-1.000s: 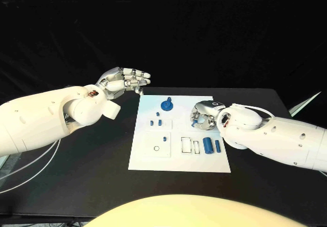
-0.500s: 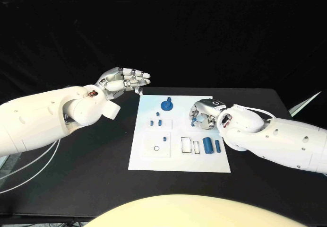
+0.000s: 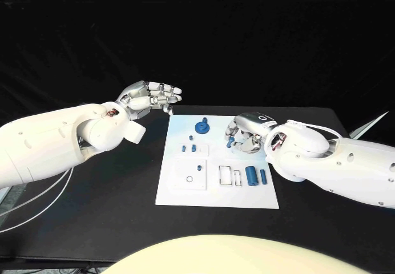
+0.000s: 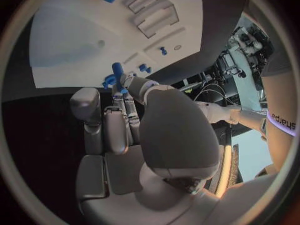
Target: Assemble the parts on the task board
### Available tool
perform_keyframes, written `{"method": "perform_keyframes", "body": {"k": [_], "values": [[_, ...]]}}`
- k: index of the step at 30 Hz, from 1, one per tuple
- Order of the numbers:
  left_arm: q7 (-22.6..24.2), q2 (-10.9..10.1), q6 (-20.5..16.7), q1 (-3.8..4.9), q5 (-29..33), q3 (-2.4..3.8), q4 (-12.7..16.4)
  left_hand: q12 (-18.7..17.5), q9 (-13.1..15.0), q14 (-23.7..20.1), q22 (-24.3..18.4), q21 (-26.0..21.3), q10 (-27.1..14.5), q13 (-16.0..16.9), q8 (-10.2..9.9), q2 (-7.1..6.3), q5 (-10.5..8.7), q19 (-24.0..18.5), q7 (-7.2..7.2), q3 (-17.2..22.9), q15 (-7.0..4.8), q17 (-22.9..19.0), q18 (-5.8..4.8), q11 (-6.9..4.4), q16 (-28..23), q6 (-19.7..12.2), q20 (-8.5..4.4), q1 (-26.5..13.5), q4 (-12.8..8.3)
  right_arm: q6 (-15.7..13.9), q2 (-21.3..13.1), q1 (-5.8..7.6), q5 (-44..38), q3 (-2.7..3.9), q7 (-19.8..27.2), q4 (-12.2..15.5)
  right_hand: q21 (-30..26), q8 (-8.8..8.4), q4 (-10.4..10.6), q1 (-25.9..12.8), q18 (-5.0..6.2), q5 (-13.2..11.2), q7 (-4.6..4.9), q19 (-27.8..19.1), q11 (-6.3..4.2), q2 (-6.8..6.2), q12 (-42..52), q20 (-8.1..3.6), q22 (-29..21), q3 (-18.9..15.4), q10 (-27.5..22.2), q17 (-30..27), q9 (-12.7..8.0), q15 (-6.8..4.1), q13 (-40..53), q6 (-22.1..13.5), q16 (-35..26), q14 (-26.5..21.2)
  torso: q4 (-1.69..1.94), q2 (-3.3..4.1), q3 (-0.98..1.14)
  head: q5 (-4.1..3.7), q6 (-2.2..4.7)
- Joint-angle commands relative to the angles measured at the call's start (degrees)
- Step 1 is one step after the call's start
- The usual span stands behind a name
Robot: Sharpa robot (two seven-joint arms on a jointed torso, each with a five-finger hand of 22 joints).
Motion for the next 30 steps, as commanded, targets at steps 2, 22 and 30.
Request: {"method": "perform_keyframes", "body": {"k": [2, 22, 30], "values": [[0.1, 0.1, 0.2, 0.02, 0.0, 0.03, 0.1, 0.6, 0.4, -0.3, -0.4, -1.1, -1.1, 0.9, 1.1, 0.73, 0.36, -0.1, 0.46, -2.3, -0.05, -0.6, -0.55, 0.09, -0.4, -0.3, 0.34, -0.3, 0.7, 0.0, 1.0, -0.05, 0.2, 0.01, 0.1, 2.2, 1.4, 1.27, -1.3, -1.6, -1.74, 0.8, 0.08, 1.3, -2.13, 1.85, 3.3, -0.2, 0.9, 3.2, 9.6, 0.7, 1.0, 0.02, 4.6, 0.7, 0.9, 1.6, 0.04, 0.08, 0.07, 0.49, 0.01], [0.1, 1.2, 0.5, 0.01, 0.1, 0.04, -0.3, 0.6, 0.4, -0.3, -0.4, -1.1, -1.1, 0.9, 1.1, 0.73, 0.36, -0.1, 0.46, -2.3, -0.05, -0.6, -0.55, 0.09, -0.4, -0.3, 0.34, -0.3, 0.7, -1.0, 11.0, -6.41, -2.8, -0.23, 1.7, 2.0, 1.1, 1.3, -1.5, -1.8, -1.67, 0.8, 0.06, 1.2, -2.14, 1.85, 3.2, -0.23, 0.7, 3.4, 9.6, 0.4, 1.1, 0.0, 4.7, 0.7, 0.7, 1.6, 0.11, 0.13, 0.0, 4.09, 0.01], [0.1, 1.3, 0.6, 0.01, 0.1, 0.04, -0.3, 0.6, 0.4, -0.3, -0.4, -1.1, -1.1, 0.9, 1.1, 0.73, 0.36, -0.1, 0.46, -2.3, -0.05, -0.6, -0.55, 0.09, -0.4, -0.3, 0.34, -0.3, 0.7, -1.3, 12.3, -7.97, -3.3, -0.34, 1.9, -0.1, 1.1, 1.3, -1.6, -1.9, -1.65, 0.8, 0.06, 1.1, -2.14, 1.86, 3.2, -0.24, 0.6, 3.5, 9.5, 0.5, 1.1, -0.01, 4.8, 0.7, 0.8, 1.6, 0.12, 0.12, 0.0, 4.74, 0.01]]}}
